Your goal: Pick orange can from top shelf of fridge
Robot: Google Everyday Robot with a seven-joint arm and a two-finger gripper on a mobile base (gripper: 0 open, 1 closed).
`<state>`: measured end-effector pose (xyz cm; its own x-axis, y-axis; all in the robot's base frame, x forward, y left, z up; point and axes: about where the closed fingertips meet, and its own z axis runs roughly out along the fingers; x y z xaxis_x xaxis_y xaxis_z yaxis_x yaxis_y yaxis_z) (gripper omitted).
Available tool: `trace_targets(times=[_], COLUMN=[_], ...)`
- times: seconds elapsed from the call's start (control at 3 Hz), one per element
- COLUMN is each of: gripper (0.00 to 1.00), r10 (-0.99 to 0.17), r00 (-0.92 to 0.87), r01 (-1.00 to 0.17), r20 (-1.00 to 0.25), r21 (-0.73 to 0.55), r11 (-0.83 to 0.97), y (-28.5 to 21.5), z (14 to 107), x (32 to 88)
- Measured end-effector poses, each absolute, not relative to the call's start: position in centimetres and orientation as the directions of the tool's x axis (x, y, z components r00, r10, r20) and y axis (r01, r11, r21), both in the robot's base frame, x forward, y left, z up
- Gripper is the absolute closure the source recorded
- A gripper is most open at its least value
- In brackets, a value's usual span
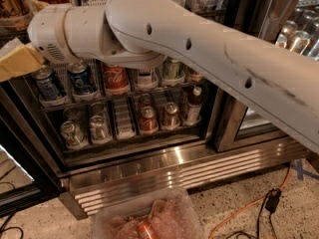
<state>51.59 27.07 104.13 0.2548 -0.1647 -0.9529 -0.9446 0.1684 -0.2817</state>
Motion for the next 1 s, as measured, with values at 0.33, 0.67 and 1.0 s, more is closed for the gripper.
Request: trace_targets(times=[0.33,0.67,1.0], gripper=[0.0,0.0,0.0], r10=[-0.144,-0.121,-0.077], r00=[0.232,0.227,0.256], r01=[-0.953,-0.956,-0.95], r20=[-0.962,-0.966,-0.964], r21=[-0.255,-0.245,-0.266], r11=[0.166,0.162,0.164], y=[28.1,29.0,30.5], z=[103.2,102.9,104.2], x=[52.1,52.8,55.9])
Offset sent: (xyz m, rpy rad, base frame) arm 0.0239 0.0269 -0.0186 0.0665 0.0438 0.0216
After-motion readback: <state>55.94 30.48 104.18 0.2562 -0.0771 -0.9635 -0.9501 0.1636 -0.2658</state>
